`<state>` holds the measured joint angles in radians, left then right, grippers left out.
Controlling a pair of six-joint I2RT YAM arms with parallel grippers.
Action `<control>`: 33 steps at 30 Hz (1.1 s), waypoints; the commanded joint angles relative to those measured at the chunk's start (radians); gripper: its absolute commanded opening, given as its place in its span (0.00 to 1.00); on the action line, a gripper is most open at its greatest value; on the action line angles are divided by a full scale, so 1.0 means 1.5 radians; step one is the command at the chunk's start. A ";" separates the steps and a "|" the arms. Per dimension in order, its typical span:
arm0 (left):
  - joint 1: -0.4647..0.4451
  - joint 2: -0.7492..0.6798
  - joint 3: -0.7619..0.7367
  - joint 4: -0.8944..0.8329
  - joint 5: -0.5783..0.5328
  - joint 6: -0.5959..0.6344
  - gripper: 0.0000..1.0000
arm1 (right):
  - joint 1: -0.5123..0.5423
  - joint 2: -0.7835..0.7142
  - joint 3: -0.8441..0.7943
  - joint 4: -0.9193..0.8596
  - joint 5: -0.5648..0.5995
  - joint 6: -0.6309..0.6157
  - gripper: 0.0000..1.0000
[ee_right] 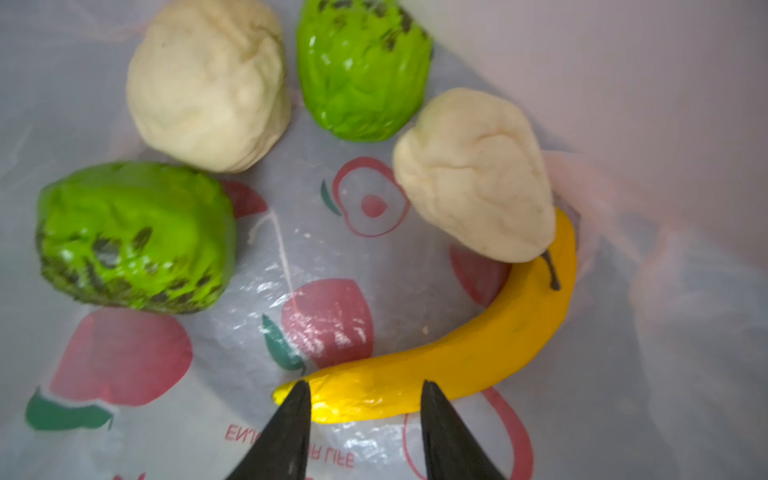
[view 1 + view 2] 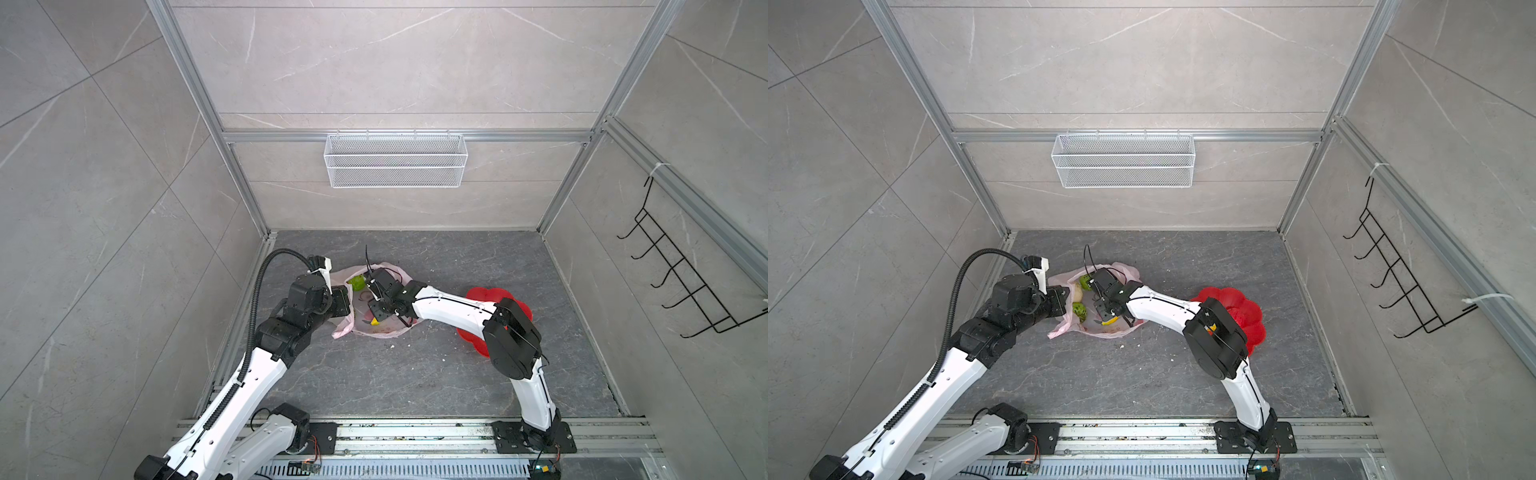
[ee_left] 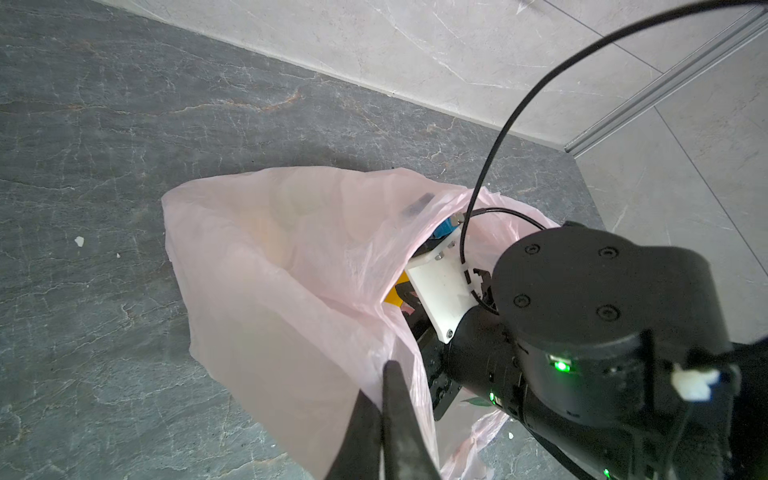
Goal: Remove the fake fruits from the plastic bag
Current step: 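Lower the open right gripper into the bag toward the cream pear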
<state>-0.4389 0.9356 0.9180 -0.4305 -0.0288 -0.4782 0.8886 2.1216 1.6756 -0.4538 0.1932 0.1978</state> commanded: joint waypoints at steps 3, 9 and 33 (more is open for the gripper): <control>-0.003 -0.002 0.022 0.030 0.040 0.024 0.00 | -0.015 0.023 0.029 0.032 0.049 0.003 0.52; -0.003 -0.002 0.016 0.034 0.074 0.041 0.00 | -0.027 0.039 0.035 0.071 0.063 -0.004 0.61; -0.003 0.004 0.014 0.034 0.104 0.052 0.00 | -0.048 0.113 0.060 0.160 0.083 0.006 0.88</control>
<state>-0.4389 0.9504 0.9180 -0.4171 0.0956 -0.4290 0.8230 2.2673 1.7359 -0.2470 0.2932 0.1886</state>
